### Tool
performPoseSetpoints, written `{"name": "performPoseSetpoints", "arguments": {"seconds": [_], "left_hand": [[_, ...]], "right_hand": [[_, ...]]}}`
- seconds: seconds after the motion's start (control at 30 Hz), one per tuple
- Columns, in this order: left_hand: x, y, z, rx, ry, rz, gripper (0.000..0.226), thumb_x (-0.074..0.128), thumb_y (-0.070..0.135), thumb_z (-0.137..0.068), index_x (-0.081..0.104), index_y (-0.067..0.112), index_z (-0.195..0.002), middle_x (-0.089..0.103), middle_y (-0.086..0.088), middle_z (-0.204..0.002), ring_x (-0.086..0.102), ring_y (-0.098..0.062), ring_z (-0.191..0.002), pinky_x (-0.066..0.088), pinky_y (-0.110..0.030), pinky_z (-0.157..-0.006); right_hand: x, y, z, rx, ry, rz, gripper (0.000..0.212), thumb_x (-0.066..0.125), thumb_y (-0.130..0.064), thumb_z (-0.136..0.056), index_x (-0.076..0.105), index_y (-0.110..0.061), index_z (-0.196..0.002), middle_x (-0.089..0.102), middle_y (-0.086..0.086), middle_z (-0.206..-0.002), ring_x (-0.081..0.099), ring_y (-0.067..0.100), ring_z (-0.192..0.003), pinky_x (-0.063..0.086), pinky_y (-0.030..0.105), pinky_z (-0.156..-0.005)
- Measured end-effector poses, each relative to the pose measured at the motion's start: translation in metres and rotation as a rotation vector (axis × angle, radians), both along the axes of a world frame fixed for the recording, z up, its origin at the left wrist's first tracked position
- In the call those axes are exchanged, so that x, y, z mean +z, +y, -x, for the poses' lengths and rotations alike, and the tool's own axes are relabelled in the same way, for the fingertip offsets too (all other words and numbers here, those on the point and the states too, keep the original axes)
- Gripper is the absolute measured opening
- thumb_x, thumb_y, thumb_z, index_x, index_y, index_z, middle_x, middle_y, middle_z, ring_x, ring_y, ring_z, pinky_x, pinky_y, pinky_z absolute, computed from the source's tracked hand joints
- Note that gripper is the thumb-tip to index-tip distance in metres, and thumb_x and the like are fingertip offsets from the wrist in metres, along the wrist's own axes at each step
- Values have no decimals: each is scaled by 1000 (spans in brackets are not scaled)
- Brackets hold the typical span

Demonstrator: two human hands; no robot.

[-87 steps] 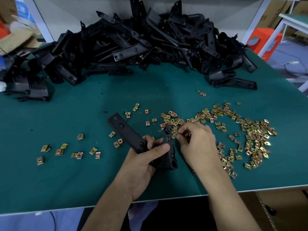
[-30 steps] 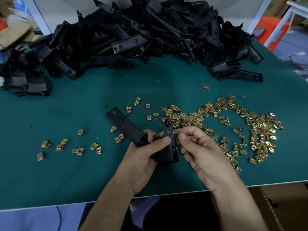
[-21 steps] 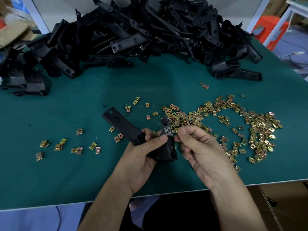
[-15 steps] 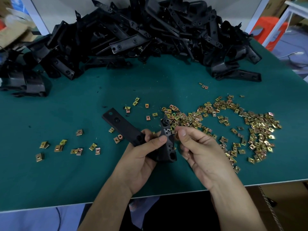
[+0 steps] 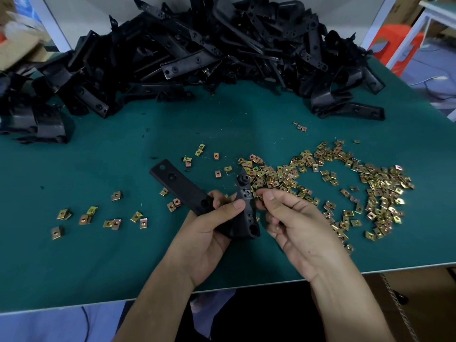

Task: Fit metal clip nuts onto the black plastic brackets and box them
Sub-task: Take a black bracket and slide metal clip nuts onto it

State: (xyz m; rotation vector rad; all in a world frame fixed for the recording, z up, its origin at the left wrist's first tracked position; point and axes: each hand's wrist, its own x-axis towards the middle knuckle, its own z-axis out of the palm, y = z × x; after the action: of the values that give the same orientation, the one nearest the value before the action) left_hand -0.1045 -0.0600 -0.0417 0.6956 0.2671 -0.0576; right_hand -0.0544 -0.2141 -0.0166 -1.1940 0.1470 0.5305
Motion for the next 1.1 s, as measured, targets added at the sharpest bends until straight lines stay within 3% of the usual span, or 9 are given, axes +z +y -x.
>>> {"name": "performPoseSetpoints", "arguments": {"seconds": [0.23, 0.33, 0.4, 0.47, 0.6, 0.77, 0.93, 1.1], "left_hand": [[2, -1, 1, -4, 12, 1, 40, 80, 4, -72, 45, 21, -69, 61, -6, -89, 66, -22, -90, 57, -35, -70], [3, -2, 2, -15, 6, 1, 40, 79, 3, -72, 43, 21, -69, 59, -7, -88, 65, -21, -87, 57, -34, -68], [5, -2, 2, -24, -5, -1, 39, 77, 1, -73, 42, 20, -69, 59, -7, -87, 65, -20, -84, 57, -33, -67], [6, -3, 2, -23, -7, -3, 39, 76, 1, -74, 42, 20, -70, 60, -8, -86, 67, -20, -82, 57, -33, -67], [5, -2, 2, -8, 3, 8, 39, 76, 1, -73, 43, 20, -70, 59, -11, -94, 70, -20, -85, 57, -32, -67], [4, 0, 1, -12, 0, 3, 39, 78, 3, -72, 44, 21, -69, 59, -8, -91, 68, -19, -83, 57, -31, -67], [4, 0, 1, -13, 5, 7, 38, 78, 4, -72, 44, 21, -69, 59, -11, -96, 68, -21, -88, 57, -33, -71], [3, 0, 2, -28, -23, 3, 38, 78, 2, -72, 45, 21, -70, 60, -12, -98, 68, -26, -99, 57, -34, -77]], "right_hand": [[-2, 9, 1, -35, -28, 58, 22, 76, -35, -74, 79, -14, -78, 50, 3, -63, 33, 7, -49, 27, 17, -44], [-2, 10, 2, -35, -49, 92, 29, 73, -39, -80, 77, -10, -81, 42, 13, -72, 26, 12, -53, 20, 24, -50], [-3, 11, 3, -24, -72, 95, 36, 71, -38, -82, 75, -3, -88, 42, 16, -84, 23, 14, -56, 18, 27, -52], [-3, 11, 3, -21, -75, 87, 30, 73, -35, -79, 78, -8, -91, 44, 15, -89, 24, 13, -56, 20, 26, -52], [-4, 4, 2, 48, -65, 50, 30, 74, -25, -74, 80, -14, -100, 42, 14, -86, 29, 11, -54, 26, 23, -53], [-2, -5, 3, 135, -106, 73, 32, 74, -22, -72, 80, -20, -103, 44, 12, -81, 30, 12, -57, 15, 34, -62], [-1, -4, 3, 108, -186, 154, 19, 71, -24, -82, 81, -20, -97, 41, 14, -80, 19, 27, -66, 19, 26, -55], [1, 4, 3, 31, -148, 176, 18, 68, -30, -86, 79, -19, -78, 38, 12, -76, 16, 25, -63, 21, 20, -46]]}}
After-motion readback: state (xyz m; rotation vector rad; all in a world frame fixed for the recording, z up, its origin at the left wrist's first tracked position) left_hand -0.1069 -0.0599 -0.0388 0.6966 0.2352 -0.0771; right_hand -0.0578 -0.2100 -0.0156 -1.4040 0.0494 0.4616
